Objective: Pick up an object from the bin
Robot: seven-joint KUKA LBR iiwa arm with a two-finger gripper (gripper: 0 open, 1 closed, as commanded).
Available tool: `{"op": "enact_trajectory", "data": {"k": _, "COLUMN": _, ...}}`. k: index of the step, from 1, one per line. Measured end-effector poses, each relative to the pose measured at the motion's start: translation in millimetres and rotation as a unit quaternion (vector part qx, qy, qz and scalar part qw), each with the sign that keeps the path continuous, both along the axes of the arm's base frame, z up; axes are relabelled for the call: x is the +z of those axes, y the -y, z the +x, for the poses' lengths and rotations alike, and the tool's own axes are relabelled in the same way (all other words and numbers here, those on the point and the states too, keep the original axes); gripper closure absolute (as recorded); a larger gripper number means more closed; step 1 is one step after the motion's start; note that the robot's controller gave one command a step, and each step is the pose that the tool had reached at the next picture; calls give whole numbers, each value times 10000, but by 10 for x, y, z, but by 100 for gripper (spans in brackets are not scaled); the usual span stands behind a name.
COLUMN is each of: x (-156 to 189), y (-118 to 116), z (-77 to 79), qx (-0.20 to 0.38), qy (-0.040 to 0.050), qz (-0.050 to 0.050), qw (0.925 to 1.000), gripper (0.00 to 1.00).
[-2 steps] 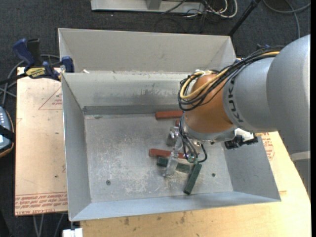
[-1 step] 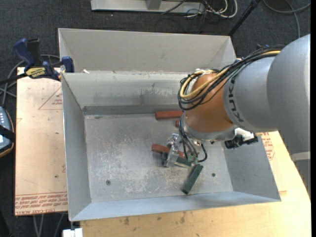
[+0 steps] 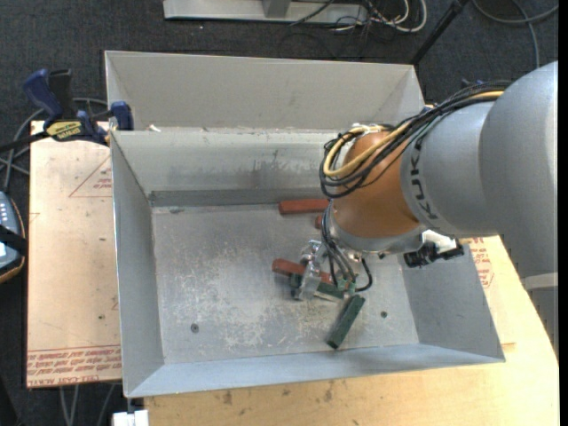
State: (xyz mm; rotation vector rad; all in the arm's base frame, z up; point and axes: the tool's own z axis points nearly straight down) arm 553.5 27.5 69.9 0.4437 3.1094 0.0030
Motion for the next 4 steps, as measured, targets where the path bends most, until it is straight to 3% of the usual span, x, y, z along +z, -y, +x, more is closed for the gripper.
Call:
{"op": "enact_trajectory", "data": {"k": 1, "x": 0, "y": 0, "z": 0, "qx": 1, "qy": 1, "qz": 1, "qw": 10000, "gripper": 100}}
{"op": "enact_trajectory", "data": {"k": 2, "x": 0, "y": 2, "z": 2, "qx": -1, "qy": 6, "qz": -1, "qw": 10000, "gripper": 0}}
{"op": "enact_trajectory", "data": {"k": 3, "x": 0, "y": 1, "z": 0, "qx": 1, "qy": -1, "qz": 1, "qw": 10000, "gripper": 100}}
{"op": "enact_trajectory", "data": {"k": 4, "x": 12, "y": -13, "z": -379, "qx": -855, "qy": -18, "qz": -3, "qw": 9963, "gripper": 100}}
